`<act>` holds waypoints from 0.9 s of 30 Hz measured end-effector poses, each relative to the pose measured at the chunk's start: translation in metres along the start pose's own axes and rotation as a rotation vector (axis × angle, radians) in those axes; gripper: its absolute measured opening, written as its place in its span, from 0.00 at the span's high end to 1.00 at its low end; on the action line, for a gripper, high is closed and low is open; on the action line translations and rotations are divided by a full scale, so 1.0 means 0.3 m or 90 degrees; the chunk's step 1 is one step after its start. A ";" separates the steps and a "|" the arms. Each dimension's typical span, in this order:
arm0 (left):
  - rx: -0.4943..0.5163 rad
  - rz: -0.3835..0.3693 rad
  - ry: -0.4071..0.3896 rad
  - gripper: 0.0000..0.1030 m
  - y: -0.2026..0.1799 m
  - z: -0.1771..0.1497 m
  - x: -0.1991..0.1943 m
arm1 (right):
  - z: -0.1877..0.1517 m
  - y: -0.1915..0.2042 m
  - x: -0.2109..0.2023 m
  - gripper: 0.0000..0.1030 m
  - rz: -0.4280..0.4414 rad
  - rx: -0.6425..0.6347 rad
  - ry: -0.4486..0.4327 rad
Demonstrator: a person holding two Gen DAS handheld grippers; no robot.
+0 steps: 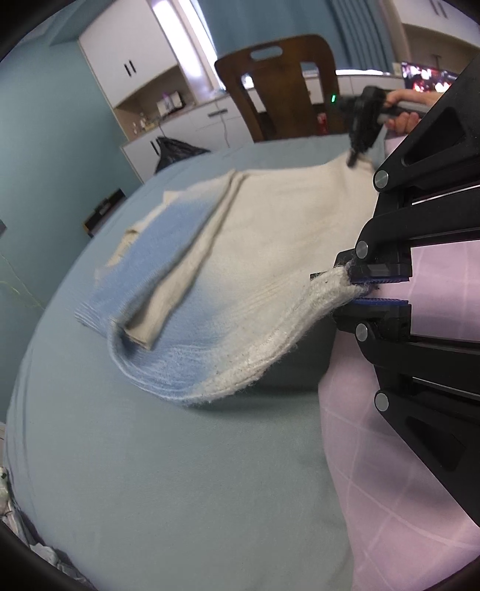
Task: Fold small clothes
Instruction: 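Grasp the white hem of the sweater with both tools, then lift the hem with both tools and fold it toward the collar, release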
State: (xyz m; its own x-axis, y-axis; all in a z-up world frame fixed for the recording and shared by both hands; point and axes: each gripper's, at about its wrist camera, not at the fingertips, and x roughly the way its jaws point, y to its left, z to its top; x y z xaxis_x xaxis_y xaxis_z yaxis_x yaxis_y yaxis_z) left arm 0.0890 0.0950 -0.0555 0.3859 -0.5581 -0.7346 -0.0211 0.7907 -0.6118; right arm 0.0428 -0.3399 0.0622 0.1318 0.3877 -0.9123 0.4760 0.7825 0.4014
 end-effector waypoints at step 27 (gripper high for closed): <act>0.059 -0.133 -0.124 0.97 -0.129 -0.109 -0.733 | -0.559 -0.092 -0.822 0.98 0.462 -0.083 -0.499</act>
State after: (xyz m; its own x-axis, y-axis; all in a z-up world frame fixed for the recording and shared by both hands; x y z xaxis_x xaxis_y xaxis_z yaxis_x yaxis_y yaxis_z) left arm -0.0252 0.1788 0.1201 0.5431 -0.6595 -0.5196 0.1577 0.6880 -0.7084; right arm -0.1485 -0.3754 0.2896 0.8884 0.3960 -0.2323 -0.0301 0.5551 0.8312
